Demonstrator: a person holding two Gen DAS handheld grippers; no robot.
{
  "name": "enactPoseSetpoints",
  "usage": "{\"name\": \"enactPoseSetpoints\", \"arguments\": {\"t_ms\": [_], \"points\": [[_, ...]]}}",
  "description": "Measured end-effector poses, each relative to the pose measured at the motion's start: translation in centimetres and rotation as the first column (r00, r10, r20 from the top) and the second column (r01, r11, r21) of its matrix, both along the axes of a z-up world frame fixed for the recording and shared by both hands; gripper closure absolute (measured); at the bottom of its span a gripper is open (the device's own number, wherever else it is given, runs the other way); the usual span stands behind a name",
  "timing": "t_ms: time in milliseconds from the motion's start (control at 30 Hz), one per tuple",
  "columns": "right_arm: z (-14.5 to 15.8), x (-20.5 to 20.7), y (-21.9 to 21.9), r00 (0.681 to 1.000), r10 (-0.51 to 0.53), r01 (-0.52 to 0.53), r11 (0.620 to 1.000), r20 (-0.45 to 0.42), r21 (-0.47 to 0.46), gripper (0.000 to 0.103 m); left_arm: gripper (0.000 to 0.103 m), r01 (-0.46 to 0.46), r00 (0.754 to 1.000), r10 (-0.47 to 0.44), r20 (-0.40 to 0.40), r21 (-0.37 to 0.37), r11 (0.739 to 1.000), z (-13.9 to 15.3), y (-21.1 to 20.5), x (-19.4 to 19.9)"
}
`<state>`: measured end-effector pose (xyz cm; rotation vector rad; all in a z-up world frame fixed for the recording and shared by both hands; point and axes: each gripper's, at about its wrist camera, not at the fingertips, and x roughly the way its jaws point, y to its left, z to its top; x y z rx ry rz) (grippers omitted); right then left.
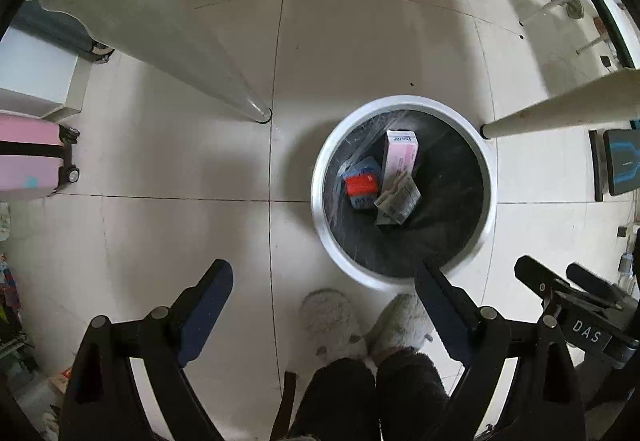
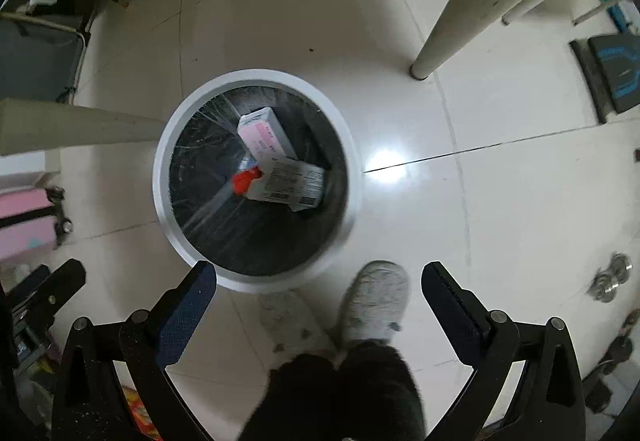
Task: Collect trash
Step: 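Carry the box and carton to the trash bin and release both, then grasp a silver blister pack with each tool from the table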
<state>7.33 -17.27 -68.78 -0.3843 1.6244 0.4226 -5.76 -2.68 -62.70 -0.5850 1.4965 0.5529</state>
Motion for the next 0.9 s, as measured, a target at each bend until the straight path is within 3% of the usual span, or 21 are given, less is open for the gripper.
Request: {"name": "enactPoseSetpoints", "arguments": {"t_ms": [267, 467, 900], "points": [[5.8, -1.1, 0.1, 0.997, 0.069, -0.068, 0.997, 0.038, -0.02, 0.0, 0.01, -0.006, 1.0, 0.006, 0.007, 0.024, 1.0, 5.1, -1.3, -0.9], [12.1, -2.2, -0.1, 0.994, 0.092, -0.092, 0.996, 0.054, 0.001, 0.0, 0.01, -0.031, 0.999, 0.03, 0.03, 0.028, 0.999, 10.1, -2.2, -2.3], [30.3, -6.0, -0.5, 0.99, 0.114, -0.12, 0.991, 0.087, 0.067, 0.0, 0.01, -0.021, 0.996, 0.015, 0.089, 0.059, 0.998, 23.5, -3.9, -5.6]]}}
